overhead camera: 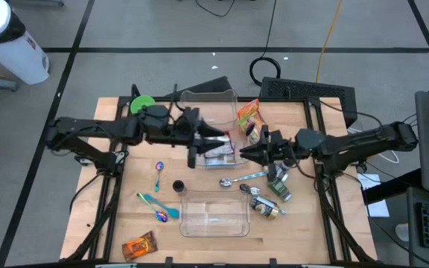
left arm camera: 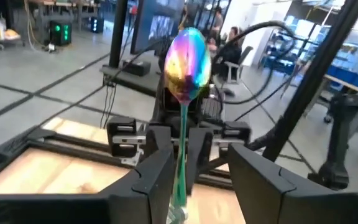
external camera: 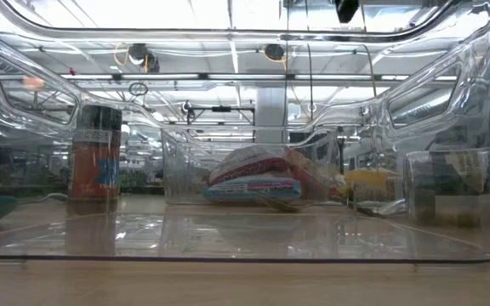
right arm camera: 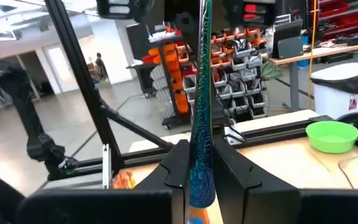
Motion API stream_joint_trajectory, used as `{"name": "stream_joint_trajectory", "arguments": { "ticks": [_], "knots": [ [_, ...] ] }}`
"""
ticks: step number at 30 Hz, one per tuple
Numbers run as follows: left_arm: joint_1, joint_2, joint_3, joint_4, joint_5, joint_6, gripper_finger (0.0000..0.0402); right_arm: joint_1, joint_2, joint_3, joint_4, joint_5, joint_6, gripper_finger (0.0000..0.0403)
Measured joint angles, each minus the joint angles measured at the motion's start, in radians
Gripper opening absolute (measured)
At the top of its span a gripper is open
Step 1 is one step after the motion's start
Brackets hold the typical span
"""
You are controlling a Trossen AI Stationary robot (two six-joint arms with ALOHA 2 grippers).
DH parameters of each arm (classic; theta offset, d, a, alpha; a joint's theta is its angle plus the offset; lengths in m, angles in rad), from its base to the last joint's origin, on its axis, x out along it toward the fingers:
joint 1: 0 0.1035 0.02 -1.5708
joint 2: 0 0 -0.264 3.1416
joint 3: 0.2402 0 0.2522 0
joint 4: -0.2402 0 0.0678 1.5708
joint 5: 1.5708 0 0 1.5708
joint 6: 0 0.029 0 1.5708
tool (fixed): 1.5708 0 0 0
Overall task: Pick & Place Food Item
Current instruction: Put the middle purple spoon into the bottom transparent bin
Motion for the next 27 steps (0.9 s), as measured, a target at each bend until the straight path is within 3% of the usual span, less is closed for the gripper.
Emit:
{"name": "stream_joint_trajectory", "arguments": {
  "ticks": [5,13,21,27],
  "knots": [
    [0.018,-0.115,0.0,-0.156,-0.011,0.019,0.0159,0.014,-0.052,0.0,-0.136,-0.006,0.021,0.0036],
    [0.052,-0.267,-0.001,-0.373,-0.052,0.008,0.0159,0.045,-0.015,-0.001,-0.172,-0.087,0.085,0.0032],
    [0.071,-0.405,-0.001,-0.64,-0.141,-0.035,0.0159,0.114,0.087,0.016,-0.244,-0.084,0.184,0.0032],
    [0.089,-0.443,-0.001,-0.772,-0.161,-0.036,0.0159,0.121,0.237,0.191,-0.411,-0.131,0.163,0.0032]
  ]
}}
